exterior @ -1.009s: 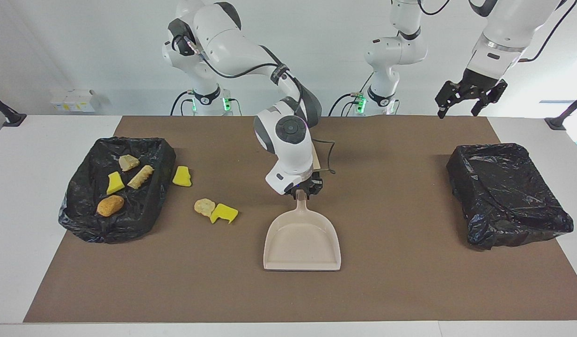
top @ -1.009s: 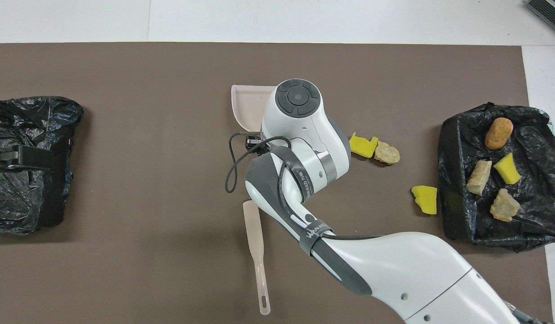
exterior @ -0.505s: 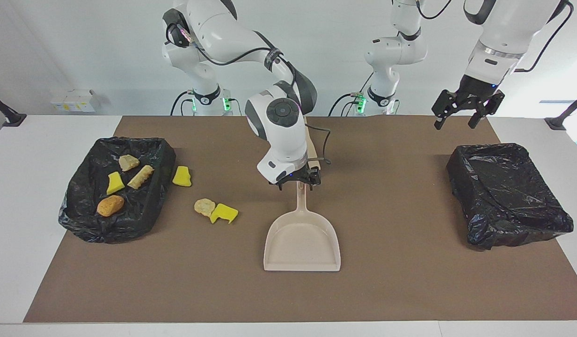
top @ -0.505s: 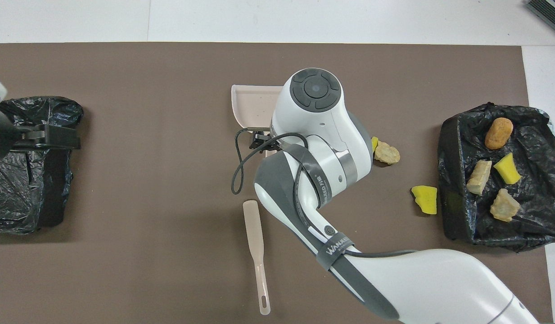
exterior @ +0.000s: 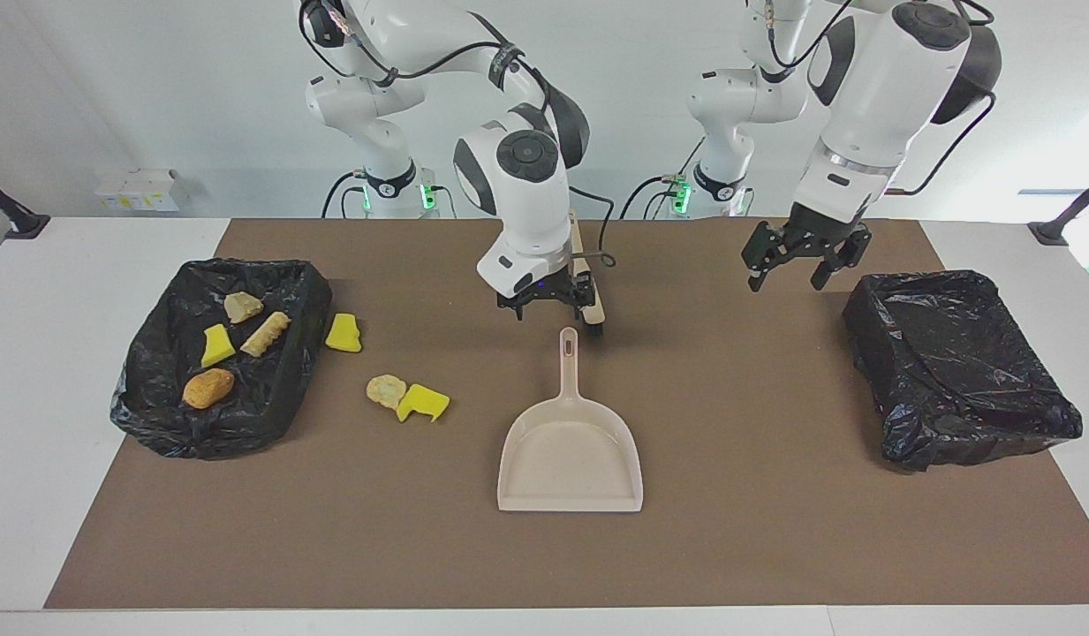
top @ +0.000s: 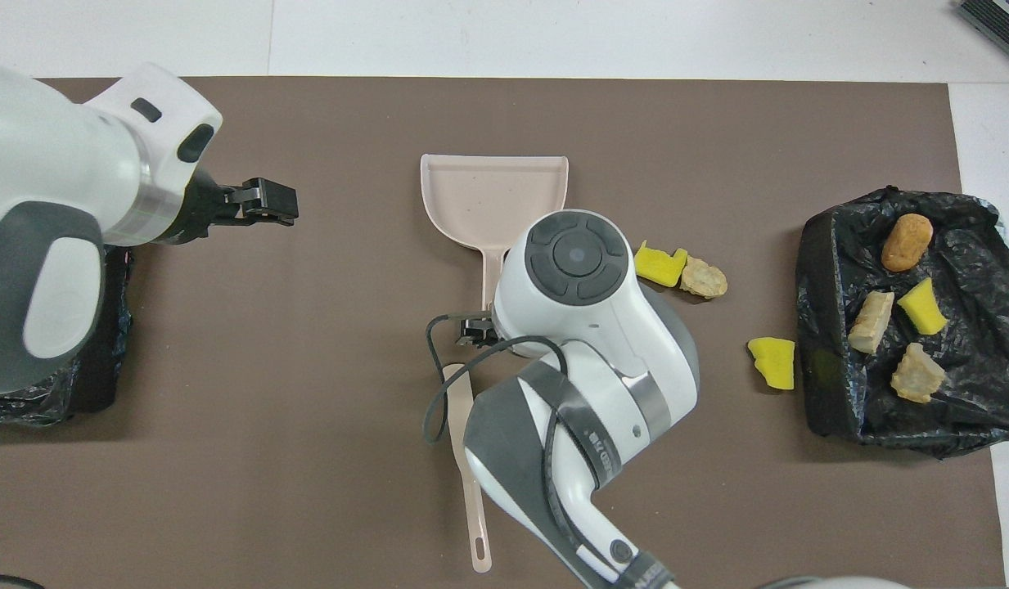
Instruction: Sweep and dump trash in bin
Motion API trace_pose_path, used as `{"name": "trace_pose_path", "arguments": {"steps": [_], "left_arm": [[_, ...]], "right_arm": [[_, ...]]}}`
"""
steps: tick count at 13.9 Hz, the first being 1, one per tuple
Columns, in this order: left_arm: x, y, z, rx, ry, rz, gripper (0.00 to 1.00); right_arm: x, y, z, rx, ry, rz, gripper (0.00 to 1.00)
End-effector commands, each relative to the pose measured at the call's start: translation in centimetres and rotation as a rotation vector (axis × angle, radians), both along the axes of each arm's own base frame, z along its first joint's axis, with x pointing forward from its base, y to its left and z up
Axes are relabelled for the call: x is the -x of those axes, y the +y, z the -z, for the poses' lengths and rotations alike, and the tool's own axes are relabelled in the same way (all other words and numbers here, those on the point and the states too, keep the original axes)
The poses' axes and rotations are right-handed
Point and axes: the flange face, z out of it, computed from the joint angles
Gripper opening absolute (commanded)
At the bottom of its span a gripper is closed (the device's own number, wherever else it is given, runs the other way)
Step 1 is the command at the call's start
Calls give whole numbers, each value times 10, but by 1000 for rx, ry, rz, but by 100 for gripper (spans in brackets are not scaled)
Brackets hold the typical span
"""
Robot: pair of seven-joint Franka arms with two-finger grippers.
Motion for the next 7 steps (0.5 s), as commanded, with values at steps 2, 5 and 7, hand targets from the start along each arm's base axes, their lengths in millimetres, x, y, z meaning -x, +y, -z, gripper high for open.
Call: {"name": "trace_pose_path", "arguments": {"steps": [2,5,7], "left_arm": [[-8,-69,29,-28,17,35,100],[-7,-130,79,-40,46,34,100],[-6,-157,103,-8,38,45,100]], "right_arm": [[70,4,22,-31,-34,11,100],[114,5,32,-29,-24,-19,100],[139,14,31,-18,-17,-20,100]]}}
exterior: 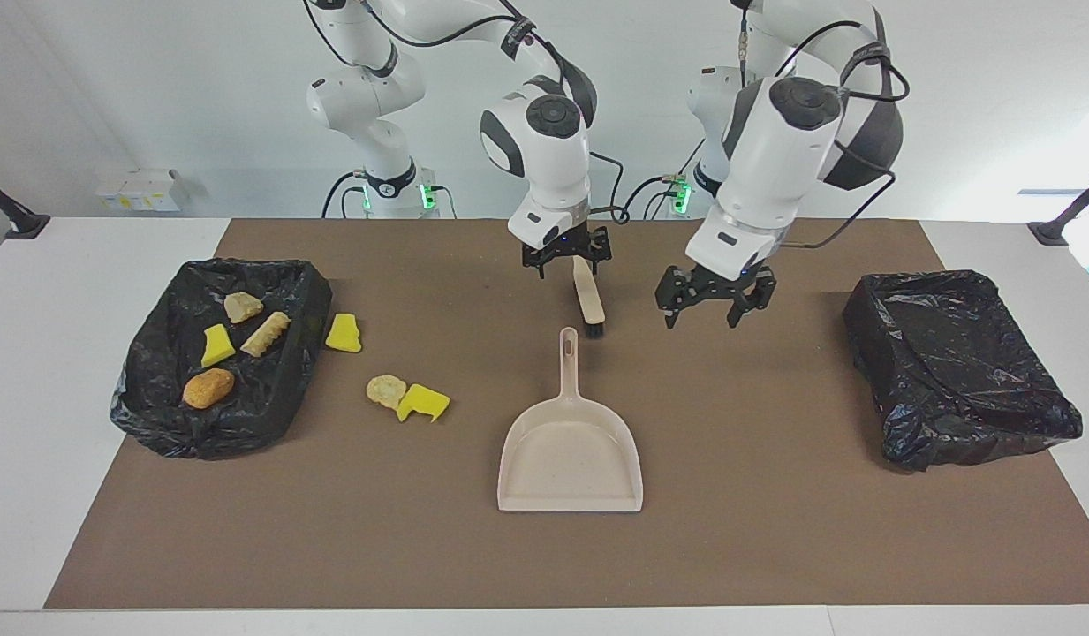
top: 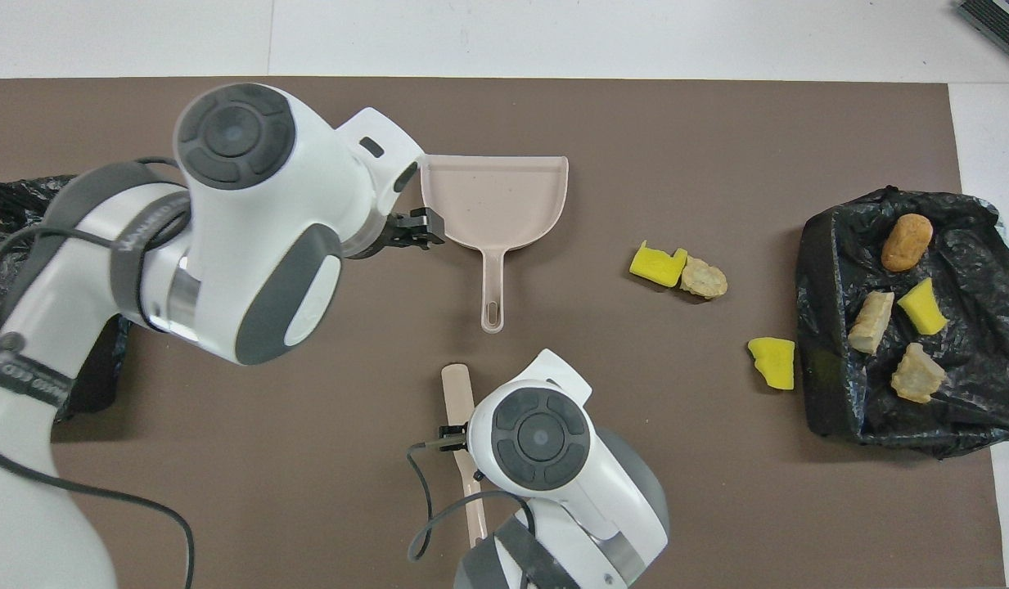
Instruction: Sweep and dump trash in bin
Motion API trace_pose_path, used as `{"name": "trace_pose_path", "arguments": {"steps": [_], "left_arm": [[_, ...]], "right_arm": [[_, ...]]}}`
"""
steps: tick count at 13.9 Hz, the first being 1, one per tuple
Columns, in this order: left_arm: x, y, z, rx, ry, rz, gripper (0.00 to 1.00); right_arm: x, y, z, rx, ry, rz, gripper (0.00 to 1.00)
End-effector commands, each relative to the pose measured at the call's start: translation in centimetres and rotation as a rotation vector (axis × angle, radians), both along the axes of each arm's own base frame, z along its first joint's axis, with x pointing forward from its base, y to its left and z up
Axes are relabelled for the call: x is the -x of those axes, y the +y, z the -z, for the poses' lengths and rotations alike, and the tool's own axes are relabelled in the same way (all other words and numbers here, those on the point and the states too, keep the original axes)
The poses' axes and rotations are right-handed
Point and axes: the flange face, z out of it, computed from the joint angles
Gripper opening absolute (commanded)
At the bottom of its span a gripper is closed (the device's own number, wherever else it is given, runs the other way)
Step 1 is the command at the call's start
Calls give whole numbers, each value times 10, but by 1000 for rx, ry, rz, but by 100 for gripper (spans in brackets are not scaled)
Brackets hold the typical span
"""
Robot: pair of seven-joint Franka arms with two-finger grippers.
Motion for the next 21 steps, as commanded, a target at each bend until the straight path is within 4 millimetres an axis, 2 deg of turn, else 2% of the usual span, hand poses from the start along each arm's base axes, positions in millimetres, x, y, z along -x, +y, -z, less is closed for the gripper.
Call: {"name": "trace_pose_path", "arguments": {"steps": [1,2,5,6,7,9,11,13,14,16,17,18,19,20,21], "left_arm": [[-13,-27,26,23,-36,-3,100],[-9,-38,36,28,-40,13,100],[6,-54,64,9,-7,46,100],[23,-75,74,-2,10,75,100],[27,-82,90,-13,26,63,100],[28,-85,95,-17,29,57,100],[31,-91,113,-27,48,63,100],[22,-90,113,6,4,54,100],[19,-90,119,11,-2,50,100],[18,-91,121,12,-3,50,100],[21,-93,124,9,3,54,93],[23,-93,127,-2,19,55,91],[24,-93,126,-9,27,57,80],[24,-93,125,-15,35,57,63],[26,-92,119,-21,40,58,29]], "right_arm": [[42,5,-1,-7,-3,23,100],[52,11,4,-3,0,23,100],[70,25,28,-17,-17,9,94],[72,26,34,-15,-16,8,88],[74,27,39,-9,-11,4,83],[75,28,46,-1,-2,1,74],[86,40,56,0,0,-25,66],[86,39,59,5,4,-30,57],[86,39,62,9,7,-33,51],[86,39,65,14,13,-39,36],[86,39,65,17,16,-42,14],[86,39,63,22,21,-40,0],[87,39,63,30,30,-42,0],[84,35,62,42,41,-37,0],[84,30,56,57,54,-34,0]]}}
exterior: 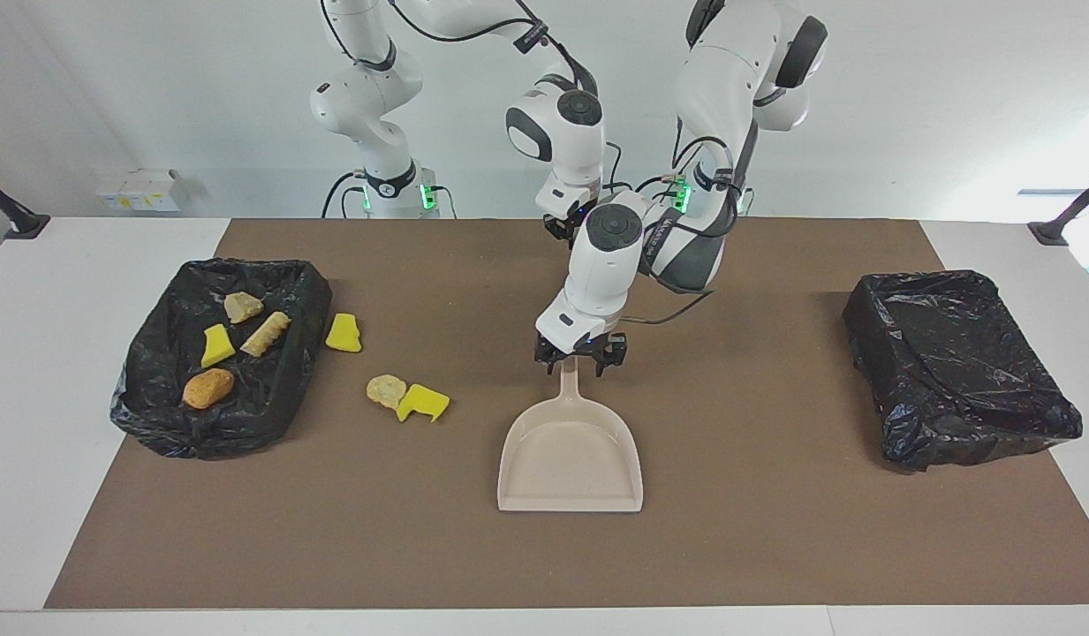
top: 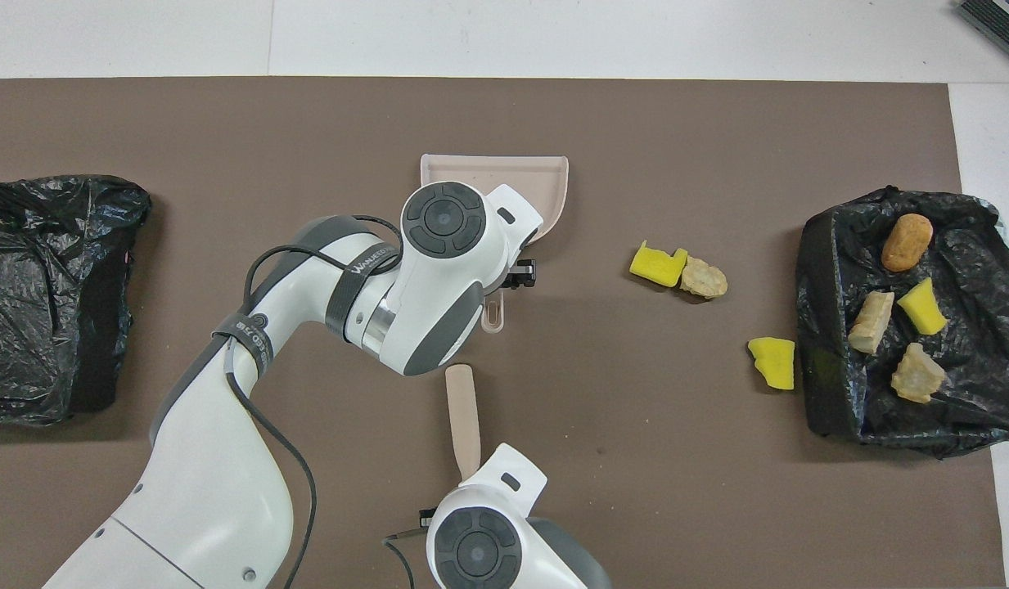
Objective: Sweep and dump trash in bin
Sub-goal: 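Lift the dustpan with the left gripper while the right gripper lifts the brush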
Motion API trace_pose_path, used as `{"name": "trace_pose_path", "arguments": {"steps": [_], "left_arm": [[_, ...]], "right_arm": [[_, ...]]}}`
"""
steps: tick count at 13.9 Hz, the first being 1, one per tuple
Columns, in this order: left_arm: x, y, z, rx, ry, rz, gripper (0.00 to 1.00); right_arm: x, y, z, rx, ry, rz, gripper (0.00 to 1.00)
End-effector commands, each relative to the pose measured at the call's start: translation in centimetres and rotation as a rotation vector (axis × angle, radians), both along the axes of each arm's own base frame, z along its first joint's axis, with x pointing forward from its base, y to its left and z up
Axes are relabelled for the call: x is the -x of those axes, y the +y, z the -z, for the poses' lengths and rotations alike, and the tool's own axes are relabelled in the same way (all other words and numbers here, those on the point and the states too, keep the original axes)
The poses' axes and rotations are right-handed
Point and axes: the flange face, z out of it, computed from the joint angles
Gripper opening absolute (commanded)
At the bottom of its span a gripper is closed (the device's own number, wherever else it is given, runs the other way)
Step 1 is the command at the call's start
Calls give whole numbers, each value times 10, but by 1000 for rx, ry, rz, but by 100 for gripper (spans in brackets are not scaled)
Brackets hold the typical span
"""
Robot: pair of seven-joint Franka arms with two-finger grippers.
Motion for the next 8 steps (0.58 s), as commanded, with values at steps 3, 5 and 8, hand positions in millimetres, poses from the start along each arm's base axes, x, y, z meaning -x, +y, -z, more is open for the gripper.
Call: {"name": "trace_pose_path", "arguments": {"steps": [3,5,8], "left_arm": [[3,6,-12,-42,7,-3,0],[1,13,-28,-36,-12,4,0],[-4,45,-66,-57,-22,139,0]], "right_arm": [[-10,-34,-44,45,45,107,0],[-22,-55,-60,53,51,133,0],[-40,-78,-77,82,61,179,0]]}}
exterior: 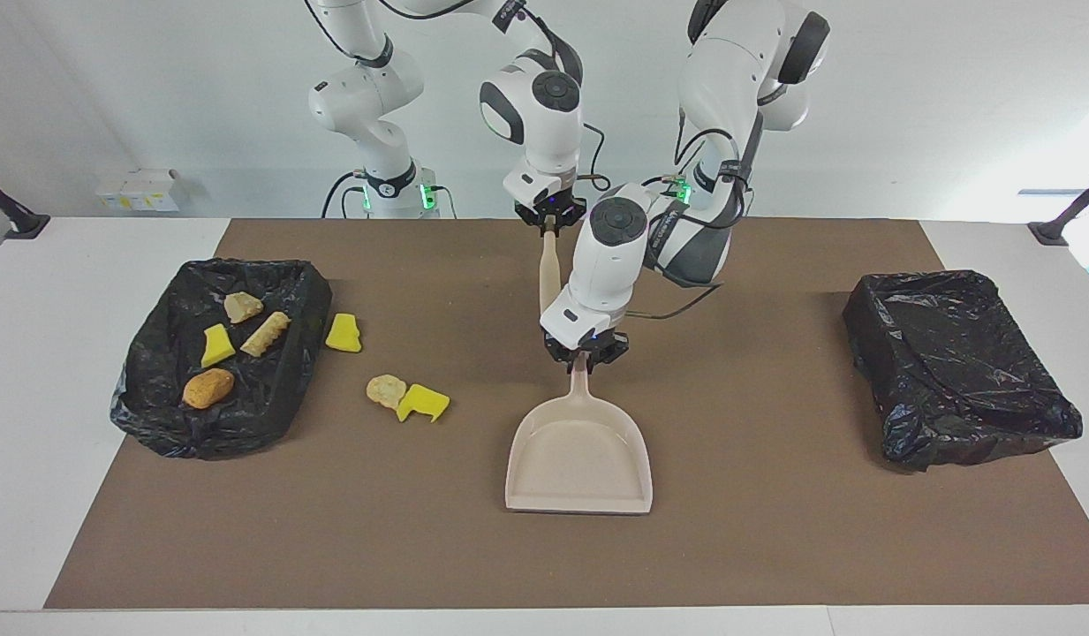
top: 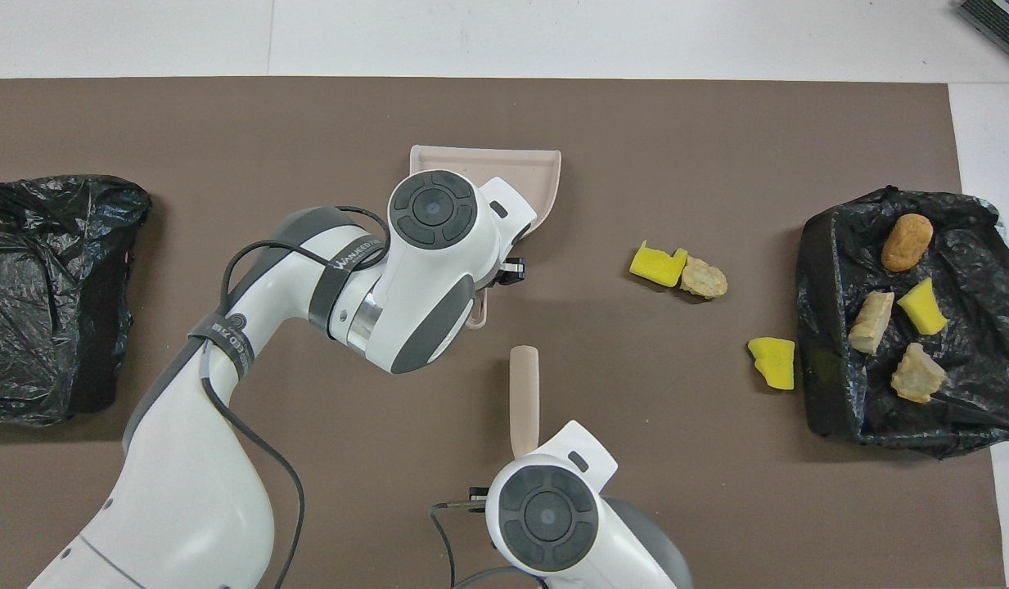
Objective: Sweep and dump trash in bin
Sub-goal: 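Lift the dustpan with the left gripper while the right gripper lifts the brush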
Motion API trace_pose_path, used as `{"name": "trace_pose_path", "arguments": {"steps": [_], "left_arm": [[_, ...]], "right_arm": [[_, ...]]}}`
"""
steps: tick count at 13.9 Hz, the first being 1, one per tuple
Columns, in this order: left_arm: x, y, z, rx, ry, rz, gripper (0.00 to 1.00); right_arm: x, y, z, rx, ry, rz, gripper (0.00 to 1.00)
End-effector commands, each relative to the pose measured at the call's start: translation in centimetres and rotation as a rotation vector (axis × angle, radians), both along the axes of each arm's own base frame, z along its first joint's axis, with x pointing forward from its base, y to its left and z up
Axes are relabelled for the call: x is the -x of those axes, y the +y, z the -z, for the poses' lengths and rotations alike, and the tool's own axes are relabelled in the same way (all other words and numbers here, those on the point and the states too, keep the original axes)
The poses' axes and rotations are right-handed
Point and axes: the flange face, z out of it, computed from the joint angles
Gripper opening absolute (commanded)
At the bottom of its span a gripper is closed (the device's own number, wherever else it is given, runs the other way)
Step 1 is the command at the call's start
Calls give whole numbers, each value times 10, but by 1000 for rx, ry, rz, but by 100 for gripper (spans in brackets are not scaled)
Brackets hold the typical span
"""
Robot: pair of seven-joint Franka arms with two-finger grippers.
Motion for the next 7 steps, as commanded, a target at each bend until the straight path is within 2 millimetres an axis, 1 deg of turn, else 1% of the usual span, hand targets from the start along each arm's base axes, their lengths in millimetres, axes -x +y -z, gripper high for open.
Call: {"name": "trace_pose_path", "arguments": {"steps": [1,2,3,4,5,6,7], "left_arm": [[-1,39,-42,-50,-2,156,0],[-3,50,-49,-60,5,215,0],[-7,66,-54,-68,13,280,0],[-7,80,-66,-77,19,365,0],[-11,103,-77,-85,32,453,0],[-10,122,-89,-91,38,535,0],[-8,146,-100,-97,29,604,0]], "right_arm": [[-13,-23,-16,42,23,45,0],[-23,-37,-22,66,12,59,0],[-30,-50,-22,94,9,70,0],[-39,-64,-22,118,5,85,0],[-48,-79,-21,156,-9,85,0],[-56,-93,-18,199,-14,87,0],[-66,-109,-15,225,-9,118,0]]}}
